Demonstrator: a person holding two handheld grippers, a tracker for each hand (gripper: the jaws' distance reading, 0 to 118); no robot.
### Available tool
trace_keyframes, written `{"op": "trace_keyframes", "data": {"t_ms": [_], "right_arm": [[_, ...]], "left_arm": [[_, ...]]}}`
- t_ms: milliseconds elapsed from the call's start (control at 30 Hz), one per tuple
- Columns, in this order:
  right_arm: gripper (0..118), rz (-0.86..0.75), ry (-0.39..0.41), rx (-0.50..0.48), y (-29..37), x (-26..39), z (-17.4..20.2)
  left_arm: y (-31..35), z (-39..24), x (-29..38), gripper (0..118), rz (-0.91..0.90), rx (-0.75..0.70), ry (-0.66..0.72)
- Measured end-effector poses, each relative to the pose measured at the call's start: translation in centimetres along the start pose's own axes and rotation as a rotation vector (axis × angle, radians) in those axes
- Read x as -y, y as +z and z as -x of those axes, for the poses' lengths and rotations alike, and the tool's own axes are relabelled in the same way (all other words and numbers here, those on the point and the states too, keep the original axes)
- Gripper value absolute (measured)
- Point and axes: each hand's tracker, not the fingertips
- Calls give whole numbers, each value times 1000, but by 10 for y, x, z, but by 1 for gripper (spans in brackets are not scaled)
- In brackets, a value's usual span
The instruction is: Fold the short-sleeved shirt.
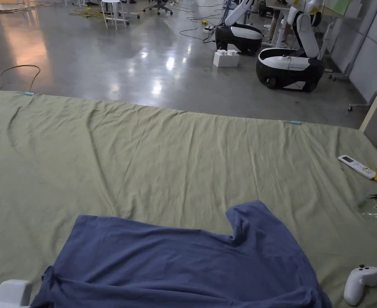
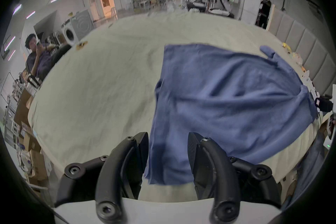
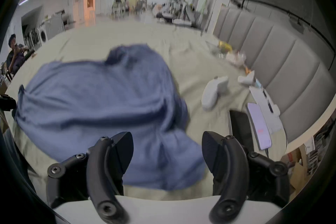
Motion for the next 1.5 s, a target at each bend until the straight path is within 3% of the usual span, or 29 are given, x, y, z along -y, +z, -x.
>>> {"op": "trace_keyframes", "data": {"t_ms": [100, 367, 400, 433, 533, 633, 867, 1067, 1500], "right_arm": [[82, -174, 4, -29, 10, -22, 20], [79, -506, -92, -67, 35, -77, 61], [74, -544, -98, -65, 38, -85, 66], [62, -568, -93, -65, 40, -90, 69], [21, -639, -71, -52, 46, -104, 80], [2, -663, -73, -48, 46, -108, 84], [1, -717, -91, -27, 51, -115, 89], [1, -703, -73, -30, 42, -120, 89], [1, -563, -57, -30, -9, -113, 75]], "left_arm": [[8, -15, -19, 45, -119, 19, 11], [30, -43, -59, 41, -460, 27, 84], [33, -47, -62, 37, -495, 16, 86], [36, -50, -64, 25, -521, 3, 82], [46, -63, -69, 11, -580, -32, 70], [51, -67, -70, 6, -658, -65, 55], [67, -65, -73, 4, -745, -98, 37], [40, -42, -81, 4, -657, -83, 58], [-120, 6, -144, 7, -66, 60, 65]]}}
